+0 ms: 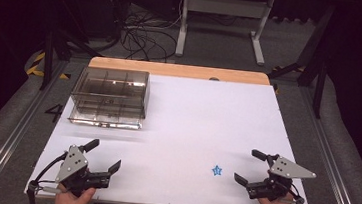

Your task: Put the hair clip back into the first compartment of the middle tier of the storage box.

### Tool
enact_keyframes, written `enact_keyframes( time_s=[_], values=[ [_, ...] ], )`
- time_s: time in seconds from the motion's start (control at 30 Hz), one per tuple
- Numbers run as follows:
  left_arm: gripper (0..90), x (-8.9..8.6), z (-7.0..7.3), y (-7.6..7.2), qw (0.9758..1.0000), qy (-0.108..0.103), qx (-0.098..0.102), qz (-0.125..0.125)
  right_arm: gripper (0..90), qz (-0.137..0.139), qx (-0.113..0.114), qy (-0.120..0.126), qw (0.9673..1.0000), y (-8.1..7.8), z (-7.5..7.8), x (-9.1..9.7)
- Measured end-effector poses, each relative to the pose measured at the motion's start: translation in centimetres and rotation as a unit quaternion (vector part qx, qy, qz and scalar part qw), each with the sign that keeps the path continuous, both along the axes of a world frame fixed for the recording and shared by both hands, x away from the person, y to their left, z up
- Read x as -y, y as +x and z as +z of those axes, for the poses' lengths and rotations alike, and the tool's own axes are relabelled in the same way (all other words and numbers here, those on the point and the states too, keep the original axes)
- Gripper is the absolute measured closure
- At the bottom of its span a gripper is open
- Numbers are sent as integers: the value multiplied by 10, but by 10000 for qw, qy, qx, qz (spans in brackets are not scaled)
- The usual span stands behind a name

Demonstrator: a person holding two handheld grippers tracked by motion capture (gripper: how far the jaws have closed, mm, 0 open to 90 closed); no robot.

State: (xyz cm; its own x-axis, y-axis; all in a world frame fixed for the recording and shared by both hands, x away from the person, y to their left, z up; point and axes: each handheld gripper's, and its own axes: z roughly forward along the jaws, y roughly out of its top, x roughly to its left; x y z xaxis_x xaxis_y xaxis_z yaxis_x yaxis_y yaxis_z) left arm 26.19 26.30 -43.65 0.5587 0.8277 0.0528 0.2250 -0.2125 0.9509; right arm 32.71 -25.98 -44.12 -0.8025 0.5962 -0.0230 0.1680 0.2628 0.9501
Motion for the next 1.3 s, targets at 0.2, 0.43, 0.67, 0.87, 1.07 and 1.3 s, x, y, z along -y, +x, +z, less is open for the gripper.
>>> enact_keyframes(
  time_s=[0.2, 0.43, 0.67, 0.87, 1.07, 1.3],
  values=[
    [77, 7, 5, 3, 9999, 2, -42, -140, 5, 3, -40, -9, 10000, 0, -1, 0],
    [77, 20, 14, 14, 9991, -52, -169, -393, 6, 7, -106, -3, 9999, 0, -2, 0],
    [79, 31, 21, 21, 9981, -115, -200, -569, 6, 15, -112, -18, 9999, 1, -3, 1],
    [81, 43, 27, 25, 9971, -92, -174, -741, 6, 16, -115, -21, 9999, 1, -3, 1],
    [83, 58, 31, 31, 9955, -119, -261, -906, 6, 12, -123, -18, 9999, 0, -3, 1],
    [84, 75, 36, 37, 9932, -54, -261, -1131, 6, 2, -141, -30, 9999, 0, -4, 1]
  ],
)
